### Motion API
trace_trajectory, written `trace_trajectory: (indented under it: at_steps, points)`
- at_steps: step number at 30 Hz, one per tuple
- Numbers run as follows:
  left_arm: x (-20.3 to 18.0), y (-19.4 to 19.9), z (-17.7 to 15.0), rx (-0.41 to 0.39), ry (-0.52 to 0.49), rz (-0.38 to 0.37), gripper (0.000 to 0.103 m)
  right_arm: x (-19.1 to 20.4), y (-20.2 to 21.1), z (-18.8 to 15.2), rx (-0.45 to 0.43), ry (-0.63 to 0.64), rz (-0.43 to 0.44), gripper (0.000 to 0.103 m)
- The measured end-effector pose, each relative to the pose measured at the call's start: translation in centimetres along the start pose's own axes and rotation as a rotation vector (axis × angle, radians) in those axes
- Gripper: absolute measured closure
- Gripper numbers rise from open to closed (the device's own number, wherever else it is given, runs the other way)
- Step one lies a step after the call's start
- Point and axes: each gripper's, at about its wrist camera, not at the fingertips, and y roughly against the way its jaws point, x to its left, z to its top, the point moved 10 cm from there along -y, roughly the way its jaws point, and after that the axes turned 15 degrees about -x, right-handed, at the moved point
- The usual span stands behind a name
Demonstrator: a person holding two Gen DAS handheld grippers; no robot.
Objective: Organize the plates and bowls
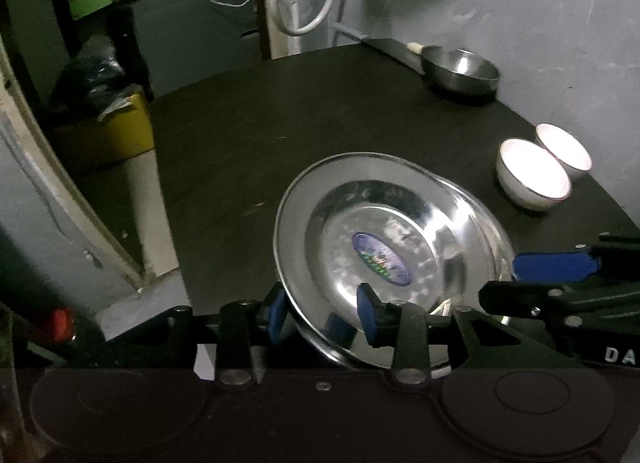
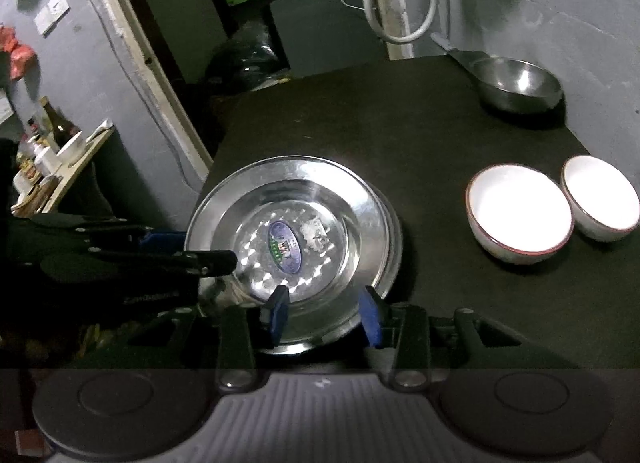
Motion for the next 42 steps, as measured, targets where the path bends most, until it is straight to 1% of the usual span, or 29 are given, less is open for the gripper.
trace_trajectory:
  at_steps: [3,4,5,7,9,11,12,13,14,15,17,18,20,23,27,30,34,38,42]
  points:
    - [0.7,0.1,-0.4,0.017,0.058,0.025,0.059,-0.1,0.1,0.1,-0.002,0.018,0.01,0.055]
    - [0.7,0.3,-0.5,0.013,0.073,0.029,0.055,-0.2,0.1,0.1,-0.002,0.02,0.011,0.053]
    - [0.7,0.5,-0.5,0.009,0.08,0.032,0.048,-0.4,0.2,0.1,-0.003,0.021,0.012,0.051]
    - [0.5,0.9,-0.5,-0.006,0.086,0.034,0.037,-0.7,0.6,0.0,-0.005,0.022,0.013,0.049]
    - [0.1,1.0,-0.3,-0.02,0.096,0.039,0.034,-1.1,1.0,0.2,-0.009,0.034,0.016,0.046]
    - [-0.1,1.3,-0.2,-0.036,0.118,0.047,0.026,-1.3,1.7,0.4,-0.021,0.048,0.017,0.04]
    - [-0.3,1.4,0.0,-0.05,0.133,0.053,0.024,-1.7,2.1,0.5,-0.028,0.054,0.017,0.038]
    - [-0.4,1.5,0.2,-0.058,0.143,0.062,0.02,-1.9,2.5,0.6,-0.034,0.057,0.016,0.035]
    - [-0.6,1.7,0.4,-0.069,0.152,0.077,0.019,-2.2,2.9,0.6,-0.039,0.059,0.015,0.03]
    - [-0.8,2.0,0.6,-0.081,0.16,0.09,0.018,-2.6,3.3,0.6,-0.045,0.06,0.016,0.028]
    - [-1.1,2.7,1.0,-0.103,0.174,0.113,0.011,-3.0,4.1,0.6,-0.058,0.06,0.02,0.017]
    - [-1.3,3.1,1.2,-0.113,0.179,0.125,0.009,-3.3,4.5,0.6,-0.062,0.057,0.024,0.015]
    - [-1.8,4.3,1.7,-0.14,0.185,0.153,0.005,-3.9,5.2,0.4,-0.066,0.044,0.03,0.007]
    - [-2.6,6.5,2.3,-0.179,0.19,0.178,0.001,-4.4,6.7,0.5,-0.09,0.013,0.042,0.0]
    - [-3.6,9.5,3.5,-0.244,0.208,0.17,0.001,-4.8,9.3,1.3,-0.149,-0.001,0.048,0.0]
    - [-4.1,11.3,4.5,-0.302,0.191,0.163,0.001,-5.1,11.3,2.0,-0.193,-0.007,0.029,0.0]
    - [-3.7,13.5,4.9,-0.367,0.196,0.134,0.001,-5.0,14.2,3.1,-0.268,0.004,-0.025,0.0]
    - [-3.2,16.0,4.6,-0.401,0.209,0.099,0.001,-4.5,17.3,3.4,-0.313,0.013,-0.101,0.0]
    - [-3.2,18.7,5.5,-0.457,0.202,0.048,0.001,-3.3,20.9,4.3,-0.36,0.094,-0.161,0.0]
